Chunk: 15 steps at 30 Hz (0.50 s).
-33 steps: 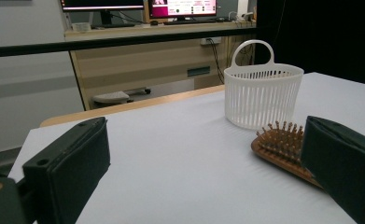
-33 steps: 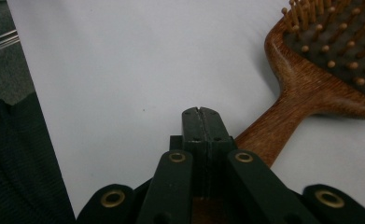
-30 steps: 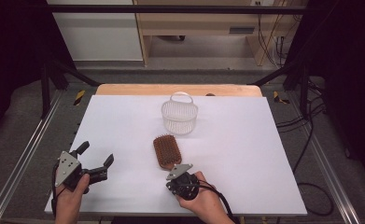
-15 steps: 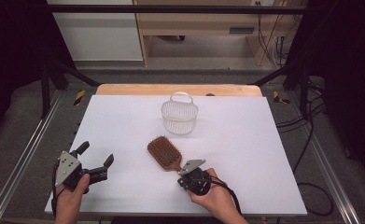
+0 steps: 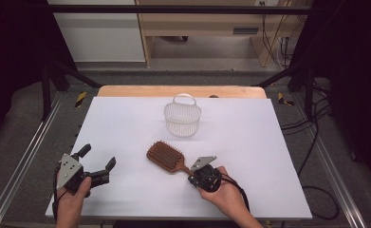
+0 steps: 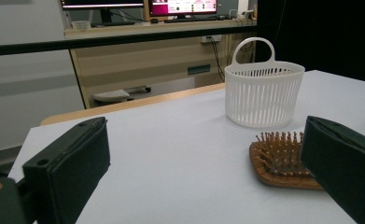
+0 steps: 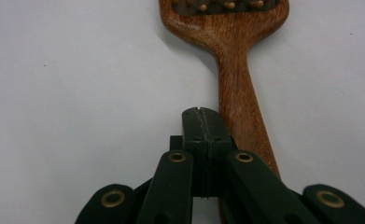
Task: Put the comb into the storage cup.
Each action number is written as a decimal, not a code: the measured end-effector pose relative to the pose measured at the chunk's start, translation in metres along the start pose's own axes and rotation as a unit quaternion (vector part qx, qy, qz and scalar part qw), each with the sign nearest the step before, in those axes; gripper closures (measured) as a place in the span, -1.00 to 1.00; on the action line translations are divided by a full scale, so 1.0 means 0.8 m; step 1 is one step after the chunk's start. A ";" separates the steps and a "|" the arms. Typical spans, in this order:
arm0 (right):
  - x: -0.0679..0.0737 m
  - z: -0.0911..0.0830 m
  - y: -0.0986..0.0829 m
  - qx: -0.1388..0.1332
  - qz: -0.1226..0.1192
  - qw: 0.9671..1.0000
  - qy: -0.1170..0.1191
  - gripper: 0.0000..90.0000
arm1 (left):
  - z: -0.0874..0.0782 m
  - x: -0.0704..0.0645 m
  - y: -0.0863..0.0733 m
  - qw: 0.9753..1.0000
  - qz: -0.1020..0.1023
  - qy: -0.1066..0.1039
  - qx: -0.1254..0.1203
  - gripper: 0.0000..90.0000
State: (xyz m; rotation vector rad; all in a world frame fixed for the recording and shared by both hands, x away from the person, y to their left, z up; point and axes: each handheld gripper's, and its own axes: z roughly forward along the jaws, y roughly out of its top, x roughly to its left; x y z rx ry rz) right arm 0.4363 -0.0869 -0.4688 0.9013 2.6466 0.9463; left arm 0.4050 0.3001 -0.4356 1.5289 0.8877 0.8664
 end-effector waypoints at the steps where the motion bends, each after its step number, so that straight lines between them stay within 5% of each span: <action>1: 0.000 0.000 0.000 0.000 0.000 1.000 0.000 1.00 | 0.000 0.000 0.000 1.000 0.000 0.000 0.000 -0.96; 15: -0.006 -0.001 0.001 0.004 0.006 1.000 0.007 1.00 | 0.001 -0.001 0.000 1.000 0.002 0.000 0.002 -0.96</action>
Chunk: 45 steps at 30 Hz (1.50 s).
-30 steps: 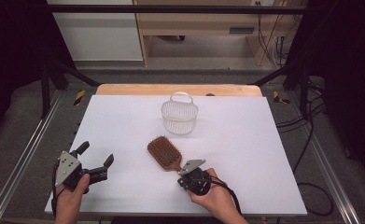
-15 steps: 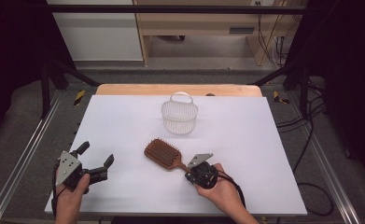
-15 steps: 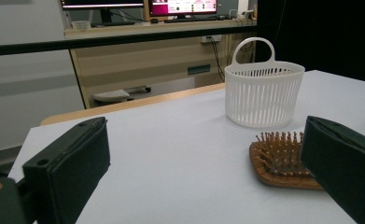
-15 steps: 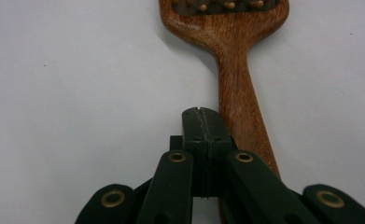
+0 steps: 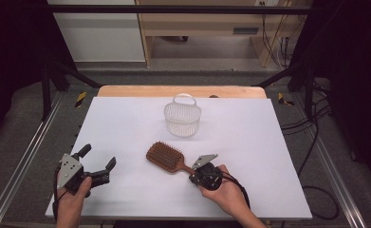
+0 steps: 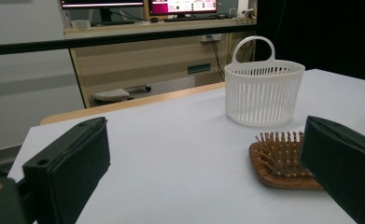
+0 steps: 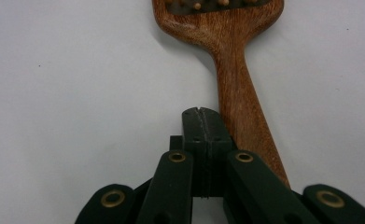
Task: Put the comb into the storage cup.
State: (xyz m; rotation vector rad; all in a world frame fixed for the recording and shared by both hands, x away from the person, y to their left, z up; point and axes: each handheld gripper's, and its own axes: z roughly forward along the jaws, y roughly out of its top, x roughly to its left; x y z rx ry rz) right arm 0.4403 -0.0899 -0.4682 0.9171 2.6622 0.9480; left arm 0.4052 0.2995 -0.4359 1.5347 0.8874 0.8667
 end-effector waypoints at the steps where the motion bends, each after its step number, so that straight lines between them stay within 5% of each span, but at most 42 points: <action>1: 0.000 -0.002 0.001 0.001 0.000 1.000 0.005 1.00 | 0.000 0.000 0.000 1.000 0.001 0.000 0.000 -0.96; 19: -0.019 -0.034 0.033 0.027 -0.024 0.999 -0.006 0.88 | 0.000 -0.001 0.000 1.000 0.002 -0.001 0.003 -0.96; 27: -0.021 -0.018 0.054 0.053 -0.022 0.998 -0.008 0.23 | 0.001 -0.002 0.000 1.000 0.003 -0.002 0.003 -0.96; 36: -0.019 0.003 0.064 0.074 -0.012 0.997 -0.007 -0.28 | 0.000 -0.002 0.000 1.000 0.003 -0.003 0.002 -0.96; 38: -0.018 0.011 0.065 0.075 -0.013 0.997 -0.013 -0.57 | 0.001 -0.002 0.000 1.000 0.003 -0.004 0.003 -0.96; 45: -0.017 0.025 0.069 0.080 0.001 0.997 -0.008 -0.83 | 0.001 -0.002 0.000 1.000 0.004 -0.004 0.003 -0.96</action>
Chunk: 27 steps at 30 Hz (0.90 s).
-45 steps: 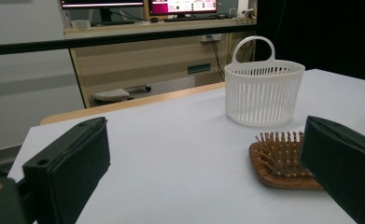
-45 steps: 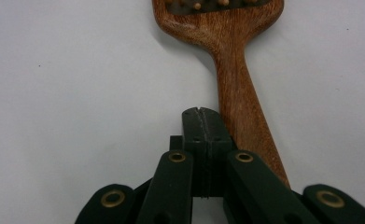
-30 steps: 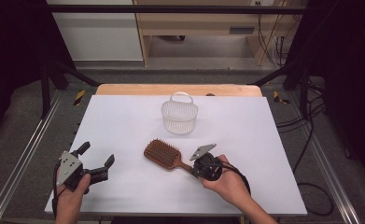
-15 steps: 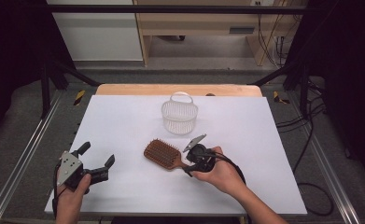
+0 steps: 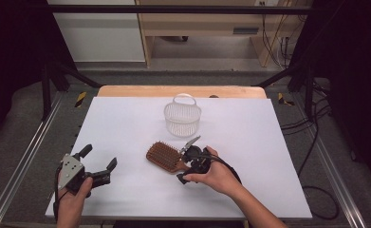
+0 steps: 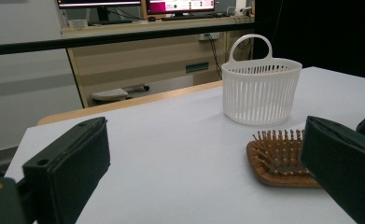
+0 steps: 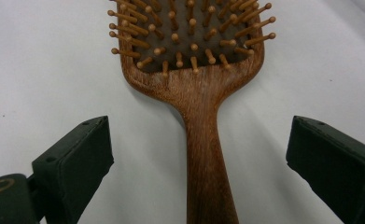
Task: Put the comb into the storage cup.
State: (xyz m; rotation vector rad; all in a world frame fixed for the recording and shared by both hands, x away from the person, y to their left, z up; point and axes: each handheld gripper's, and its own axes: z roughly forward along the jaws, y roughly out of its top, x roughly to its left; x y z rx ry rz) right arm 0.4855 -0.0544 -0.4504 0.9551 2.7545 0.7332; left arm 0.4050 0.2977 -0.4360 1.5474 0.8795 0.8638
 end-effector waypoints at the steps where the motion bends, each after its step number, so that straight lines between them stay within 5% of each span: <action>1: 0.000 0.002 0.001 0.001 0.000 1.000 0.000 -0.82 | 0.000 0.000 0.000 1.000 0.000 0.000 0.000 -0.96; 10: -0.004 0.011 0.004 0.006 -0.002 1.000 0.002 -0.82 | 0.001 -0.001 0.000 1.000 0.000 -0.001 0.001 -0.96; 27: 0.001 0.012 0.007 0.026 -0.024 0.999 -0.006 0.10 | 0.001 -0.001 0.000 1.000 0.001 -0.003 0.001 -0.96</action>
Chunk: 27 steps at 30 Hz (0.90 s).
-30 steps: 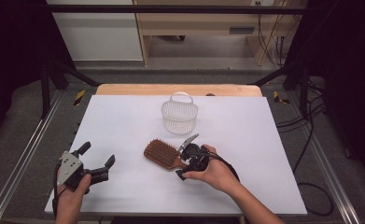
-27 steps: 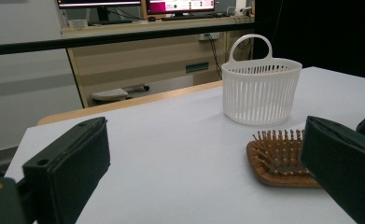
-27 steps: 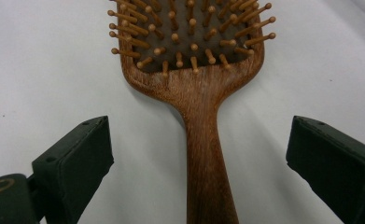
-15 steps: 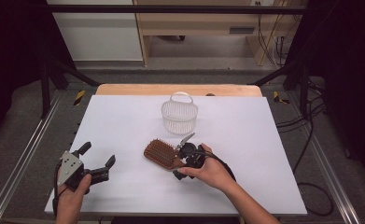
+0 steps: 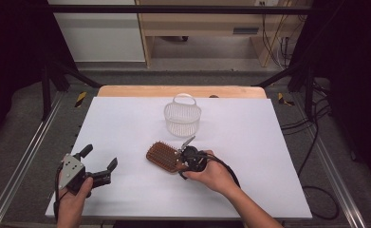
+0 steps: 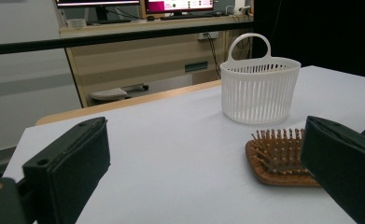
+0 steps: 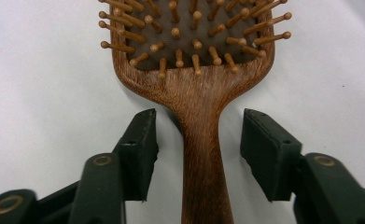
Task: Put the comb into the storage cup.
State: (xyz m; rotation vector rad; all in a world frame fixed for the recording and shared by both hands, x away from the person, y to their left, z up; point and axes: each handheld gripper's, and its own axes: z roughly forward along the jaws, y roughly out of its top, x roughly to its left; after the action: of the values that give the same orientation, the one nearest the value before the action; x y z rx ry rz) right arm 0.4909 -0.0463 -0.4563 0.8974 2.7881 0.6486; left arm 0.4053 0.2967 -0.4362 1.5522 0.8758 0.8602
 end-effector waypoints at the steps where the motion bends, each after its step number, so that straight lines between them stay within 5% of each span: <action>1: 0.000 0.000 0.001 0.001 -0.001 1.000 0.001 0.17 | 0.000 0.000 0.000 1.000 0.000 0.000 0.000 -0.96; 17: 0.003 0.000 0.007 0.020 -0.013 1.000 0.002 0.59 | 0.001 0.000 0.000 1.000 0.001 -0.001 0.001 -0.96; 27: -0.001 0.000 0.011 0.033 -0.011 0.999 0.010 0.62 | 0.002 0.000 0.000 1.000 0.001 0.000 0.001 -0.96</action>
State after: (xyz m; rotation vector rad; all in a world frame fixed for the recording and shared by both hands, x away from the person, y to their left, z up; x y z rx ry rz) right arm 0.4961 -0.0399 -0.4526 0.8765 2.8478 0.5672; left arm 0.4063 0.2959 -0.4364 1.5546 0.8748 0.8605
